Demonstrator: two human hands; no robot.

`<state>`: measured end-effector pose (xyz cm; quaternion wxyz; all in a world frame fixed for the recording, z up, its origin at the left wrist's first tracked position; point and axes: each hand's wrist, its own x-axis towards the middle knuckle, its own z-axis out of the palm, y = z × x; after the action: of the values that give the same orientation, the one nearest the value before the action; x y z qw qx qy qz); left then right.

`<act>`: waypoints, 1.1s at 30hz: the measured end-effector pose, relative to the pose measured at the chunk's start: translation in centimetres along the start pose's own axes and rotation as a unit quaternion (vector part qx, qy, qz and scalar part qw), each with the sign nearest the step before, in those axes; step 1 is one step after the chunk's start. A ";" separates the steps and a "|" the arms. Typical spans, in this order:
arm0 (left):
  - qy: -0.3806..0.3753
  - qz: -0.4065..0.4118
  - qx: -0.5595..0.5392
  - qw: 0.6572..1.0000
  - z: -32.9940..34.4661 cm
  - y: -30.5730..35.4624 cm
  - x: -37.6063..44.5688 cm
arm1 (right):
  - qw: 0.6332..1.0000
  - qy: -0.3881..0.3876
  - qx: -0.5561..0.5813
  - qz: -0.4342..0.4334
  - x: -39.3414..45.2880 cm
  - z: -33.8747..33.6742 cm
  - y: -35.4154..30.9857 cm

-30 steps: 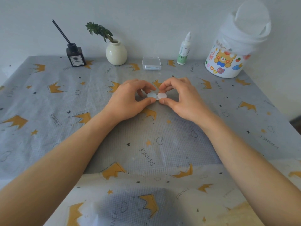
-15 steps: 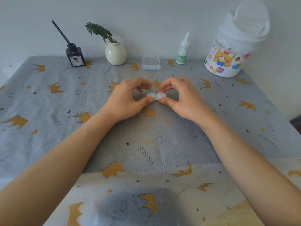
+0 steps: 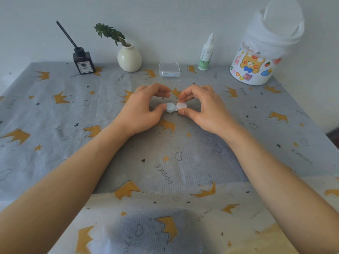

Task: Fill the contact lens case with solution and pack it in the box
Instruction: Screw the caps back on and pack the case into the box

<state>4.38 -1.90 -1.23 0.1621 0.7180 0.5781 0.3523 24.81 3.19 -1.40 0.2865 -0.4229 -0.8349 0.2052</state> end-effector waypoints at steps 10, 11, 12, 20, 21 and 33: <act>0.021 -0.021 -0.020 0.999 0.0 0.7 -0.3 | 1.000 0.002 -0.003 0.000 0.0 0.0 0.0; 0.007 -0.019 -0.030 0.999 0.0 0.7 -0.3 | 1.000 0.002 -0.004 0.001 0.0 0.0 -0.1; -0.005 -0.014 -0.033 0.999 0.0 0.8 -0.3 | 1.000 0.003 -0.005 0.001 0.0 0.0 -0.1; 0.052 0.000 0.056 0.997 0.0 0.5 -0.3 | 1.000 0.007 0.003 0.001 0.0 0.0 -0.1; 0.050 0.001 0.055 0.997 0.0 0.6 -0.4 | 1.000 0.007 0.004 0.002 0.0 0.0 -0.1; 0.001 -0.002 -0.012 1.000 0.1 1.0 -0.5 | 1.000 0.016 0.000 -0.006 0.0 -0.1 -0.2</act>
<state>5.09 -2.63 -0.85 0.1711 0.7146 0.5751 0.3596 24.70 3.07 -1.20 0.3012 -0.4210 -0.8328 0.1961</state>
